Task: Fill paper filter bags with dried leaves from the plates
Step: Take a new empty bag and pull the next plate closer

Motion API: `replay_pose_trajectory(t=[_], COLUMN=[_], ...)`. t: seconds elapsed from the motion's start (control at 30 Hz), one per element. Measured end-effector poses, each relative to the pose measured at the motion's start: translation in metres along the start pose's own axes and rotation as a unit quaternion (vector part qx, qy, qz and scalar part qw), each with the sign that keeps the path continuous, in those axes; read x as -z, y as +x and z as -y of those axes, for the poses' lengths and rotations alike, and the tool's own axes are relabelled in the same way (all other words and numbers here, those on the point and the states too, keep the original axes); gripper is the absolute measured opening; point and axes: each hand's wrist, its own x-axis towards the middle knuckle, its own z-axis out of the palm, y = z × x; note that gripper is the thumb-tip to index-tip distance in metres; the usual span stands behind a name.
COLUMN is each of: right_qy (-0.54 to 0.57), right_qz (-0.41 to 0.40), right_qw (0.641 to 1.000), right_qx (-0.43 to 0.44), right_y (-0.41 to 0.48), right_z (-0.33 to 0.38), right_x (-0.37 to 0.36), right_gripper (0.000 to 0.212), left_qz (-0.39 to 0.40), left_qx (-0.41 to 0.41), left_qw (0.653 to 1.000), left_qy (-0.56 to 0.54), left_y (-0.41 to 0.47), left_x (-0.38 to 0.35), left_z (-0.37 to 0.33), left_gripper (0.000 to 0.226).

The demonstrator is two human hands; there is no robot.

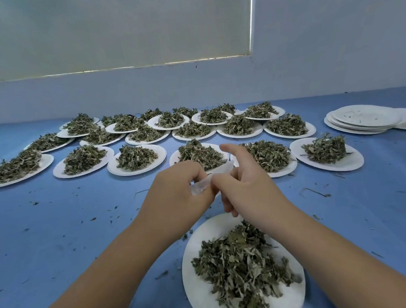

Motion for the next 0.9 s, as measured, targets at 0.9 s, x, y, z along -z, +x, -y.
replay_pose_trajectory(t=[0.9], right_qy=[-0.281], right_qz=[0.216], right_qw=[0.912], right_qx=[-0.206], right_y=[0.012], right_z=[-0.008], right_x=[0.073], right_gripper=[0.035], left_qz=[-0.068], left_qx=[0.084], left_qw=[0.988], left_qy=[0.107], left_y=[0.016], left_x=[0.042], left_z=[0.024], left_gripper=[0.014])
